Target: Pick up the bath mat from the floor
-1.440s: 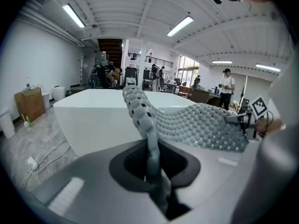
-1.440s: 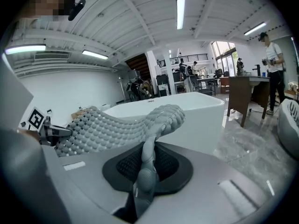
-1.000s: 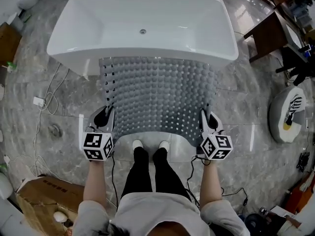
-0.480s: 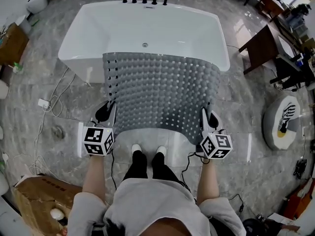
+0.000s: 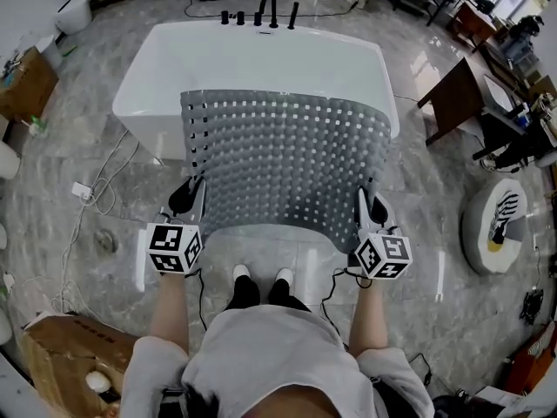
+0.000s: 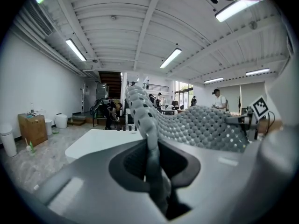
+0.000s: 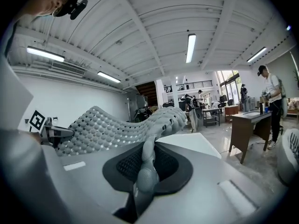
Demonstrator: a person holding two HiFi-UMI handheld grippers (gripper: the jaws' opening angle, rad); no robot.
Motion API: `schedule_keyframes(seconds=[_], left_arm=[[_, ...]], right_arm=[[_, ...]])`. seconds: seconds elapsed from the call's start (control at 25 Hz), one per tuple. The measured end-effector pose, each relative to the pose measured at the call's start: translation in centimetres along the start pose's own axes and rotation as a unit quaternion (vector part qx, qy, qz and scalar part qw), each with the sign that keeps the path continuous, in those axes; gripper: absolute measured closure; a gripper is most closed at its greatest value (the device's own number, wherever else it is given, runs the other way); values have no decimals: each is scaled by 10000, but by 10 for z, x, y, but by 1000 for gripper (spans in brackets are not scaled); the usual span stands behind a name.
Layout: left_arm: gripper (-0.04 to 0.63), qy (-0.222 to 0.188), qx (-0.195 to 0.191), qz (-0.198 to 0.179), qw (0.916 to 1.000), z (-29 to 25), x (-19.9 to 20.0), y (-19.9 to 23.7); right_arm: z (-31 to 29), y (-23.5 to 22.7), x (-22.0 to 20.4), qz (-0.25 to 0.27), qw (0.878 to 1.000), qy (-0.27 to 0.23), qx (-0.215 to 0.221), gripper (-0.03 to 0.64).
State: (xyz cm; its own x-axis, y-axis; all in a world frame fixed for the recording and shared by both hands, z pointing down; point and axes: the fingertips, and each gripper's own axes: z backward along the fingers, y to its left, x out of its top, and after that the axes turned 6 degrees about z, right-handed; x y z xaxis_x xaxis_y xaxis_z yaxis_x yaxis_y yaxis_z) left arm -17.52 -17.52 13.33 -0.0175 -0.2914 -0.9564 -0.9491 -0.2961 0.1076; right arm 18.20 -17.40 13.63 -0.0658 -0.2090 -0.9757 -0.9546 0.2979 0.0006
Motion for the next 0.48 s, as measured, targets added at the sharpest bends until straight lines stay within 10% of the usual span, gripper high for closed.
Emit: schedule_keyframes(seconds=[0.48], left_arm=[[549,-592,132,-104,9981,17,44,0]], right_arm=[[16,-6,46,212,9986,-484,-71,584]])
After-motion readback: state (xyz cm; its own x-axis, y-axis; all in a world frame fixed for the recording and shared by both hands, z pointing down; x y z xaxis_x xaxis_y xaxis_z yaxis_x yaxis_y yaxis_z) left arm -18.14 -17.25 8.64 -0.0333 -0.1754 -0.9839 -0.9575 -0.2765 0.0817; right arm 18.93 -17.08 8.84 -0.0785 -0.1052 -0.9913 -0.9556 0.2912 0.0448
